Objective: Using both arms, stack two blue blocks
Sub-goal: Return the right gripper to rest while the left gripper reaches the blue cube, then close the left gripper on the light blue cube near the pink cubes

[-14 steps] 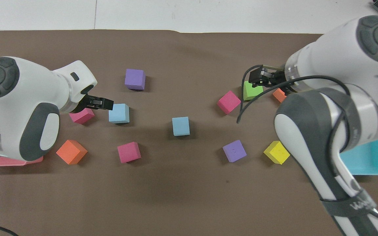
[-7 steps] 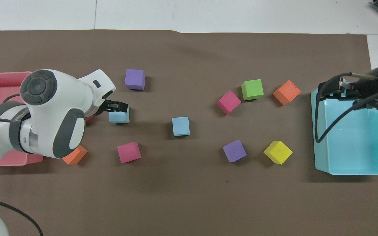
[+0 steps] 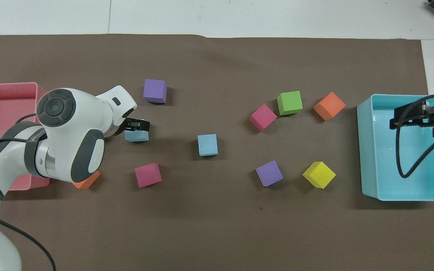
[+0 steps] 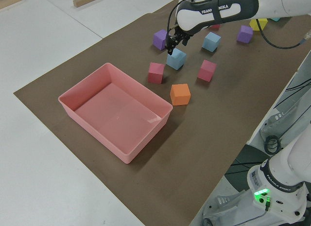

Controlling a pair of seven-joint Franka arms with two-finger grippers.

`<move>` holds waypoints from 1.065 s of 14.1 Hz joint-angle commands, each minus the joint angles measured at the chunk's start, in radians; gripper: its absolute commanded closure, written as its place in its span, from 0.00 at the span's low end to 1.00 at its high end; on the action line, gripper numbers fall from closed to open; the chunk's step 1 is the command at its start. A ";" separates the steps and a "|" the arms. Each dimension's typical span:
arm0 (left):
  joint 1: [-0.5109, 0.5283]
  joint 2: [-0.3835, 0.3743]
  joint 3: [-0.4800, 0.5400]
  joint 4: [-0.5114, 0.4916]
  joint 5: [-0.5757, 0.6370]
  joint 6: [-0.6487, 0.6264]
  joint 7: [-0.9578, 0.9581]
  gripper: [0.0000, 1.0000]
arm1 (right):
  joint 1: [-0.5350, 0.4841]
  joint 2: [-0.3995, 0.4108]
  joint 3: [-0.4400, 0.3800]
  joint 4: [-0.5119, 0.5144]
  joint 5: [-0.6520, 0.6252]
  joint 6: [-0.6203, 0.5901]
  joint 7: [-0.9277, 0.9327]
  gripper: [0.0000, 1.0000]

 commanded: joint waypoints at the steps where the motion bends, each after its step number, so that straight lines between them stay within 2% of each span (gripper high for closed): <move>1: -0.017 -0.004 0.012 -0.024 0.001 0.035 -0.016 0.00 | -0.011 -0.044 0.008 -0.051 -0.009 -0.005 -0.021 0.00; 3: -0.020 0.013 0.012 -0.024 0.001 0.064 -0.018 0.00 | -0.010 -0.101 0.008 -0.134 -0.009 0.050 -0.020 0.00; 4: -0.026 0.020 0.014 -0.024 0.001 0.070 -0.036 0.00 | -0.010 -0.106 0.008 -0.141 -0.010 0.056 -0.021 0.00; 7: -0.029 0.026 0.014 -0.024 0.001 0.078 -0.055 0.00 | 0.004 -0.104 0.012 -0.139 -0.094 0.060 -0.023 0.00; 10: -0.032 0.055 0.014 -0.024 0.001 0.082 -0.094 0.00 | 0.001 -0.094 0.014 -0.067 -0.085 0.003 -0.040 0.00; 15: -0.032 0.066 0.014 -0.027 0.001 0.076 -0.128 0.00 | -0.007 -0.092 0.012 -0.062 -0.052 -0.002 -0.037 0.00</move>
